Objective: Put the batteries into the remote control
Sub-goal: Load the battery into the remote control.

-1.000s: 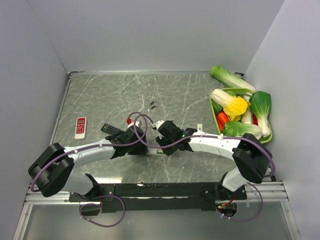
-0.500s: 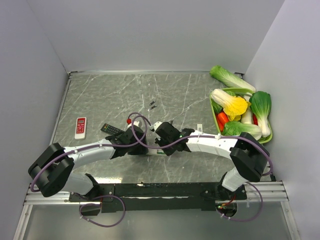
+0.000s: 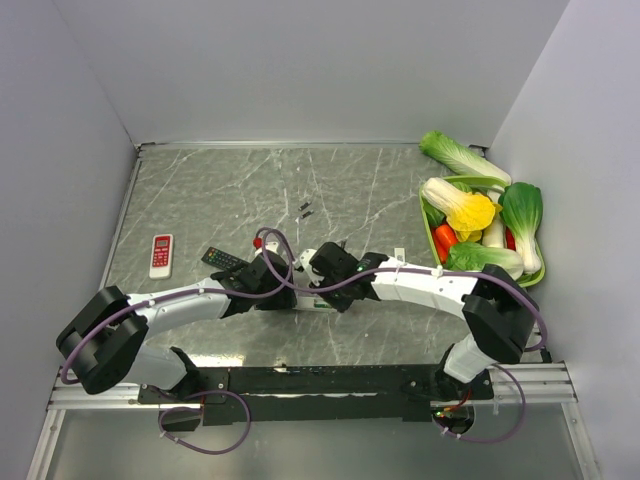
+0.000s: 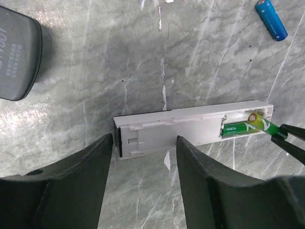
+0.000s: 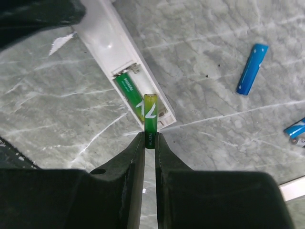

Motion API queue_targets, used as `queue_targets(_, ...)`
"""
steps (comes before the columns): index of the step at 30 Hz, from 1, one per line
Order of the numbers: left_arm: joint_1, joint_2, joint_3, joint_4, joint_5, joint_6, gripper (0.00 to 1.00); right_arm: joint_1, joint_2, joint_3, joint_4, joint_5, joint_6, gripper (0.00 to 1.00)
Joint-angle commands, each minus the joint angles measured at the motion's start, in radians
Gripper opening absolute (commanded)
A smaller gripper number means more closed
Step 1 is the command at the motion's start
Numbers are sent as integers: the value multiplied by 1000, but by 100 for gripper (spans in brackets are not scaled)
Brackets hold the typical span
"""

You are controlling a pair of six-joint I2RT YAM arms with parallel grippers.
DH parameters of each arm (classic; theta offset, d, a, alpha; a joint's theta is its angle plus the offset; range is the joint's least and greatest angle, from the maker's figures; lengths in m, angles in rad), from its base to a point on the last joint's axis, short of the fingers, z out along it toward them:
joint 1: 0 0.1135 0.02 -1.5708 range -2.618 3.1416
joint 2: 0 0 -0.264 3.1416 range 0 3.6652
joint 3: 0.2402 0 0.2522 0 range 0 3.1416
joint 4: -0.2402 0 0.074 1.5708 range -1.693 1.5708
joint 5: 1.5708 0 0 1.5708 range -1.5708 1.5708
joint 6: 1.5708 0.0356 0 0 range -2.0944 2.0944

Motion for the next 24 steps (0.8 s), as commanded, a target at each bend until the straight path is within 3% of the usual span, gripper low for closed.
queue_targets(1, 3, -24, 5, -6, 1, 19, 62, 45, 31, 64, -19, -48, -145, 1)
queue_targets(24, 1, -48, -22, -11, -28, 12, 66, 79, 121, 134, -123, 41, -243, 6)
